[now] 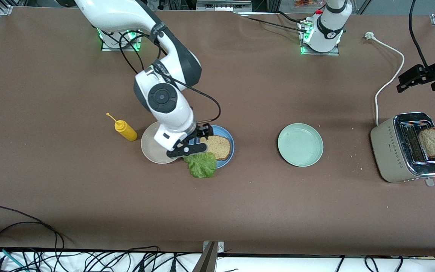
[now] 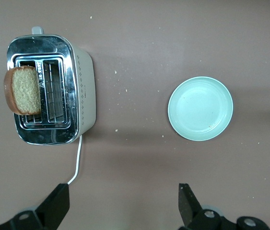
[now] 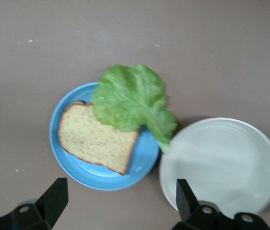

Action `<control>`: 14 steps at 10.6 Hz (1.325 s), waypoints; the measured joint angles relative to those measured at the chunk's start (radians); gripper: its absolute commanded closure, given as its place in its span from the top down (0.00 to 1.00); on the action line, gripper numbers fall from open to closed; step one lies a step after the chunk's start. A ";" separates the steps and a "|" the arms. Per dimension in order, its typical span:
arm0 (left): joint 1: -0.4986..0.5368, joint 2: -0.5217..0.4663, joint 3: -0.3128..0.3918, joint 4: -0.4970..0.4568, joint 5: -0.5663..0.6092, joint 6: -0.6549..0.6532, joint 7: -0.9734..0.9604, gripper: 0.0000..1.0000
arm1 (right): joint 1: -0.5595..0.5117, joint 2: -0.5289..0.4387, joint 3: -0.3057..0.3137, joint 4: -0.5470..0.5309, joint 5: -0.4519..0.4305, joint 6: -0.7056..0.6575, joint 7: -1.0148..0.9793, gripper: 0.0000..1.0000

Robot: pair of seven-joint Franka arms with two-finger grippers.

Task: Make sandwich in blue plate with both arms
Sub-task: 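Move the right gripper back toward the yellow mustard bottle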

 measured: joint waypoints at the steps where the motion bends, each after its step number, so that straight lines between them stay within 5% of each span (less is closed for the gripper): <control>1: 0.001 0.000 0.001 0.000 0.000 0.000 0.000 1.00 | -0.026 -0.020 -0.006 0.000 0.000 -0.073 -0.024 1.00; 3: 0.003 0.000 0.003 0.000 0.000 0.000 0.000 1.00 | -0.100 -0.049 -0.045 0.000 -0.001 -0.188 -0.083 1.00; 9: 0.004 0.001 0.003 0.000 0.000 0.000 0.000 1.00 | -0.357 -0.112 -0.153 -0.030 0.007 -0.387 -0.731 1.00; 14: 0.004 0.001 0.004 0.000 0.000 0.000 0.000 1.00 | -0.600 -0.091 -0.157 -0.146 0.185 -0.352 -1.326 1.00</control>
